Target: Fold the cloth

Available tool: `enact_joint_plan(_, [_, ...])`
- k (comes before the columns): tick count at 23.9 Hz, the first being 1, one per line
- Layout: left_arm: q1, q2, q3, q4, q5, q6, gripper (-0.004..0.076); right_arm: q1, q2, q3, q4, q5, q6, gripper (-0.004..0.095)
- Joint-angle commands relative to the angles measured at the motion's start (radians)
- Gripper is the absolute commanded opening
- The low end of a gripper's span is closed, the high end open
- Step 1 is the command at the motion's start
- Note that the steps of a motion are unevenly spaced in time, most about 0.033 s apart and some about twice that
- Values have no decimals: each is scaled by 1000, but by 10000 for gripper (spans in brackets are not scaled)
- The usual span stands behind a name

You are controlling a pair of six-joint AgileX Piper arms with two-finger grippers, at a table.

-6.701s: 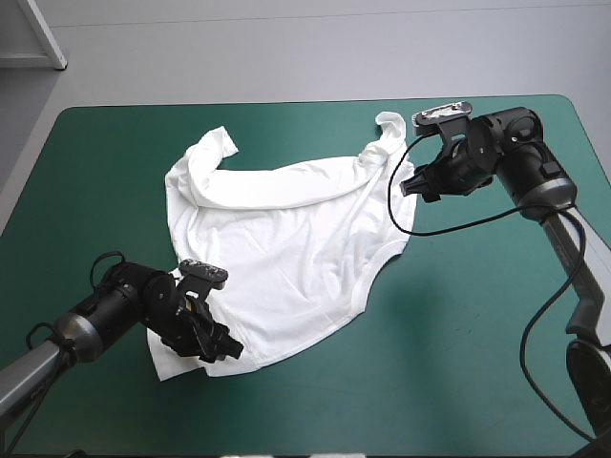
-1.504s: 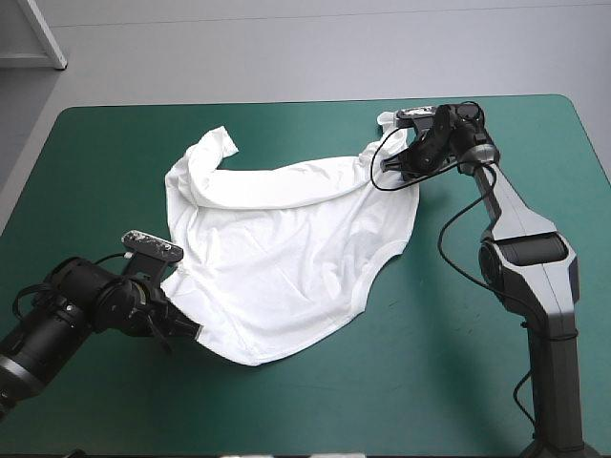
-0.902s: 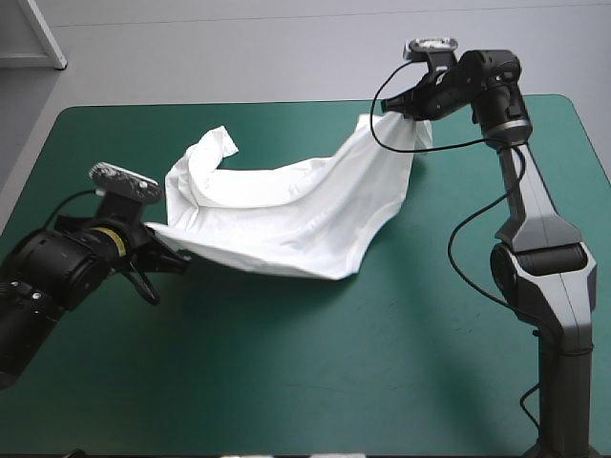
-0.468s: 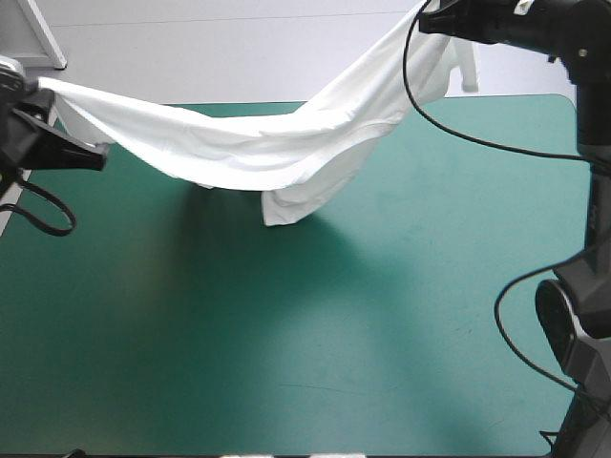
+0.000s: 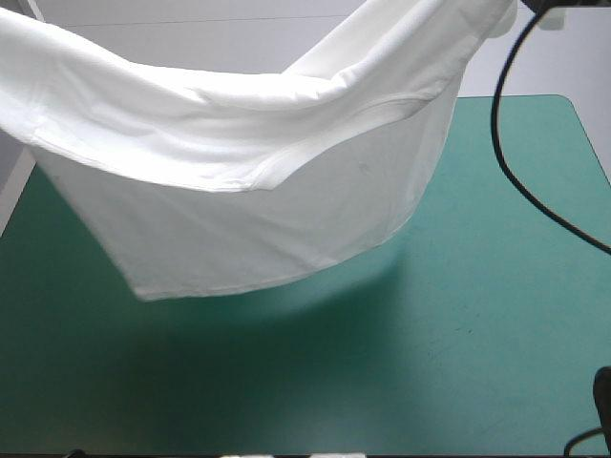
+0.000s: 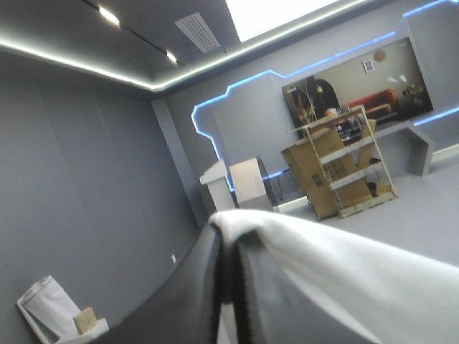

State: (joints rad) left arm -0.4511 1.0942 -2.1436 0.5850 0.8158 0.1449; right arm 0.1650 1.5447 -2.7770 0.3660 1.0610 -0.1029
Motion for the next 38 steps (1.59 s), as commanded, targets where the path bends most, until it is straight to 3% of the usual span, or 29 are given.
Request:
enact_joint_plan(1, [-2, 7, -41, 13, -62, 7, 19, -4, -58, -15, 20, -94, -19, -17])
enact_joint_plan(10, [-2, 54, -7, -14, 144, 4, 19, -4, 0, -1, 19, -29, -31, -17])
enact_joint_plan(15, [-2, 180, 146, -12, 138, -78, 20, -4, 161, 111, 28, -29, -31, -17])
enact_joint_plan(19, [20, 361, 334, -16, -55, -213, 20, -4, 394, 148, 28, -83, -63, -17])
enact_joint_plan(25, [151, 625, 351, -135, -247, -240, 20, -4, 673, 148, 28, -269, -68, -17])
enact_joint_plan(33, [208, 851, 351, -190, -542, -249, 19, -4, 853, 148, 71, -510, -127, -15])
enact_joint_plan(38, [208, 965, 351, -190, -678, -273, 20, -4, 912, 148, 80, -625, -167, 68])
